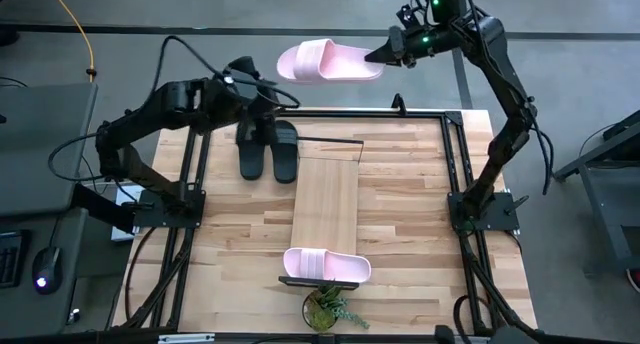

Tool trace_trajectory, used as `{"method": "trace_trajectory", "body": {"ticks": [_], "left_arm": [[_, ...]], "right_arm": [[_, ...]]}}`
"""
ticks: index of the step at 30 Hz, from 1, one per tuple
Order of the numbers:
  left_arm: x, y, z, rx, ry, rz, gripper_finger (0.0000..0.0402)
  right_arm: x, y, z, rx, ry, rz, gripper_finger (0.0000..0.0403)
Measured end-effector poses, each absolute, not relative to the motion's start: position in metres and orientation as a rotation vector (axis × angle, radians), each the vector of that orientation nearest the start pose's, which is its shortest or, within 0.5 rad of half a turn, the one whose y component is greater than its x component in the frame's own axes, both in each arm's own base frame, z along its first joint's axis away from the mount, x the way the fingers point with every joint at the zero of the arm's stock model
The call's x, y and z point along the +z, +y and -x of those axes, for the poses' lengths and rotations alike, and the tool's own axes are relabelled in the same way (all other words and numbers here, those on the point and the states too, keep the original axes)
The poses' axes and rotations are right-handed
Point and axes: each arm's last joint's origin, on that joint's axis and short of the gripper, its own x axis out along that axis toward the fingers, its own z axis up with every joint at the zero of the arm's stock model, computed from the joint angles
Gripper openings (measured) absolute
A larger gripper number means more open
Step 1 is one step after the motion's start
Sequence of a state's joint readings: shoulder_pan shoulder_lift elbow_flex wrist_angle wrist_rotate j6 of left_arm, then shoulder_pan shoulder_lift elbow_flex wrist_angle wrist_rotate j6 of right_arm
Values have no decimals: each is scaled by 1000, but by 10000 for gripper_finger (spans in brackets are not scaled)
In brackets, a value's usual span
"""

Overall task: Pick and place slides into the shelf
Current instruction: Put the pink slides on the shelf

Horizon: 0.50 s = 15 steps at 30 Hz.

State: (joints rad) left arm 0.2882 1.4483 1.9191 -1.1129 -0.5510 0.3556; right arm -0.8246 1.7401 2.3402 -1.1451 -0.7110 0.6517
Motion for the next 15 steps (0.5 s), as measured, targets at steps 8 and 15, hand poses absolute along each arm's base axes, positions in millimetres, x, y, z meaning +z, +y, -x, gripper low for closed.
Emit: {"method": "trace_trajectory", "body": {"ticks": [8, 15], "left_arm": [[499, 72, -197, 658, 612, -243, 231], [511, 63, -167, 686, 515, -159, 213]], "right_arm": [[506, -211, -207, -270, 380, -976, 35], [520, -190, -196, -240, 360, -917, 35]]}}
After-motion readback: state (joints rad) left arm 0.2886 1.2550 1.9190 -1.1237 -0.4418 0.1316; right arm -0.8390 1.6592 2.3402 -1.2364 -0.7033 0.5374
